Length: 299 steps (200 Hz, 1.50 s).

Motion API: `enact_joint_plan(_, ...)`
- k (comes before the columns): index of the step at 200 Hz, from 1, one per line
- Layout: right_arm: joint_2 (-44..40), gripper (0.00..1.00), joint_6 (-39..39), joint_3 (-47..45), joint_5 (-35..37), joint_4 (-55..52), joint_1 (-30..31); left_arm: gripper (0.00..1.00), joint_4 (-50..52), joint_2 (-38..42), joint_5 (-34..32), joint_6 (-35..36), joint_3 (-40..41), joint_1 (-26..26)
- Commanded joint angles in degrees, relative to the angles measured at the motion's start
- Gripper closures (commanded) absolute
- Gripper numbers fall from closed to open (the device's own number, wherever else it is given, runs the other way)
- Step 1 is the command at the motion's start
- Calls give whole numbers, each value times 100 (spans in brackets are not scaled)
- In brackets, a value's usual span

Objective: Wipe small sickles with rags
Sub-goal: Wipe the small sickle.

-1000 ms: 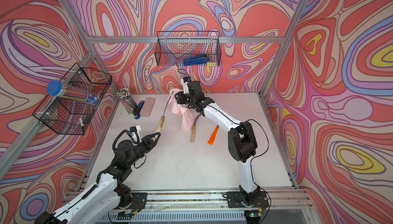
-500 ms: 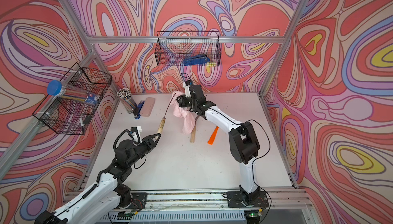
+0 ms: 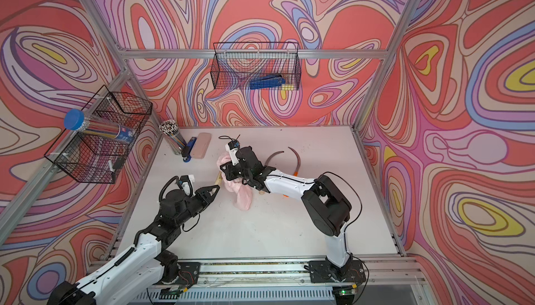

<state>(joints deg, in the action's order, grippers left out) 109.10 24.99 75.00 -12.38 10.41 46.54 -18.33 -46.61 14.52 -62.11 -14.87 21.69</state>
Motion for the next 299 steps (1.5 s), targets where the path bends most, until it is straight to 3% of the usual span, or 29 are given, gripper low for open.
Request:
enact_joint_plan(1,-299,100,210,-363,-116,621,65,100,-202,63,1,31,-29,11)
enact_joint_plan(41,-262,100,129,-205,358,355,-6,100,-158,176,22,6,-6,14)
enact_joint_plan(72,-381,100,163,87,357,173,-519,100,-101,231,6,20,-2,18)
enact_joint_plan(108,-379,100,296,510,-88,94,-1275,100,-126,204,24,21,-13,15)
enact_joint_plan(197,-127,100,366,1920,-87,-673,-2171,100,-215,81,72,-19,-16,18)
enact_joint_plan(227,-160,100,776,1695,-512,-323,-2458,100,-147,124,12,-5,-16,14)
enact_joint_plan(254,-342,100,866,1113,-896,104,-2273,100,-1,143,-218,-21,-19,14)
enact_joint_plan(299,-722,100,469,173,-490,386,-938,100,75,117,-409,5,-41,12)
